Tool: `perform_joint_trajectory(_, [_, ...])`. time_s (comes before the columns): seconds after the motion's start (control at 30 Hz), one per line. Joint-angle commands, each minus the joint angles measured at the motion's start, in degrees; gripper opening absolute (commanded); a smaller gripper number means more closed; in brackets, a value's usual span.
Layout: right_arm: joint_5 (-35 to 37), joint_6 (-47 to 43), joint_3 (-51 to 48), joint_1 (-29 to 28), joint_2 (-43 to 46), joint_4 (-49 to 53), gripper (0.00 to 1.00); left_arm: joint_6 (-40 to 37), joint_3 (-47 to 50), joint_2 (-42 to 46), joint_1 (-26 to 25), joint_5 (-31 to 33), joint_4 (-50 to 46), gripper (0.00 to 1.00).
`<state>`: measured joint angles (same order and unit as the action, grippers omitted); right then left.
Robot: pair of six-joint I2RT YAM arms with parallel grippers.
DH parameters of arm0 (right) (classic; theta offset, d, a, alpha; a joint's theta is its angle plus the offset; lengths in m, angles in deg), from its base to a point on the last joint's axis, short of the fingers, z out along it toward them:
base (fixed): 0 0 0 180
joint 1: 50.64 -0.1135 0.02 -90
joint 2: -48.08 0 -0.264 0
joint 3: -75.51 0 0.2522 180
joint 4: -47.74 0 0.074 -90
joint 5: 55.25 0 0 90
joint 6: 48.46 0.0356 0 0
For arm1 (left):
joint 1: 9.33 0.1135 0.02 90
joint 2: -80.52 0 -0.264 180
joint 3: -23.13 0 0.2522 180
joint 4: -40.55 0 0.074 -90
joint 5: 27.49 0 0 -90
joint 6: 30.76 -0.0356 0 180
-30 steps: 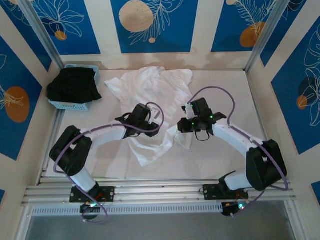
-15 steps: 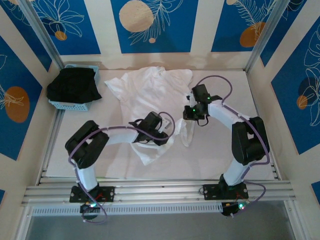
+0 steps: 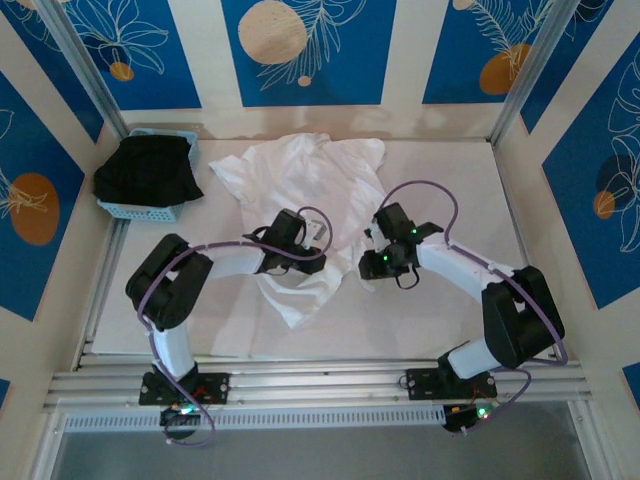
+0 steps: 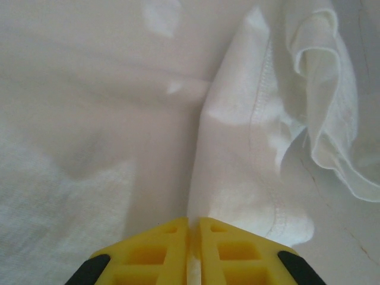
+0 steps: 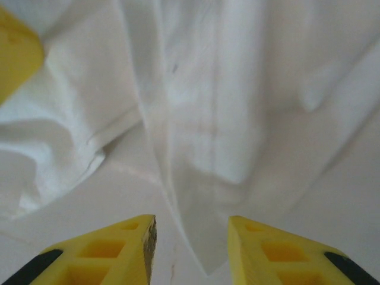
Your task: Fold the inside-out t-shirt
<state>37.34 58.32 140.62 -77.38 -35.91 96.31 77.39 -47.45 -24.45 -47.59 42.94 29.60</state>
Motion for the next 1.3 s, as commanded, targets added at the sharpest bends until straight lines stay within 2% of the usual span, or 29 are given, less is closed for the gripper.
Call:
perform_joint_trajectory(0.0, [-1.57,2.07,-0.39,-0.54,-0.97,1.38,0.38,0.92,0.33,0.44,0.19,-2.57,1.67,0.12])
perform_joint_trajectory(0.53, [6.02,2.37,4.27,-3.10,-8.76,6.36,0.40,0.92,1.39,1.35,0.33,-2.91,2.18,0.11])
perform_joint_trajectory(0.63, [8.24,2.56,4.46,-2.93,-7.93,6.68,0.31,0.92,1.45,1.51,0.38,-2.93,2.11,0.11])
perform_joint_trajectory(0.83, [9.61,2.33,4.20,-1.51,-5.49,5.79,0.07,0.48,1.97,2.38,0.64,-2.59,1.68,0.11])
perform_joint_trajectory(0.9, [10.70,2.22,4.23,-0.98,-3.85,5.74,0.01,0.42,2.45,2.85,0.97,-2.63,1.39,0.11])
perform_joint_trajectory(1.13, [12.51,0.61,3.46,2.22,9.91,4.40,0.00,-1.20,4.35,5.30,1.67,-3.22,0.54,0.11])
perform_joint_trajectory(1.27, [11.13,-2.95,3.08,3.16,16.71,1.94,0.00,-2.85,4.51,7.18,1.71,-4.13,0.67,0.20])
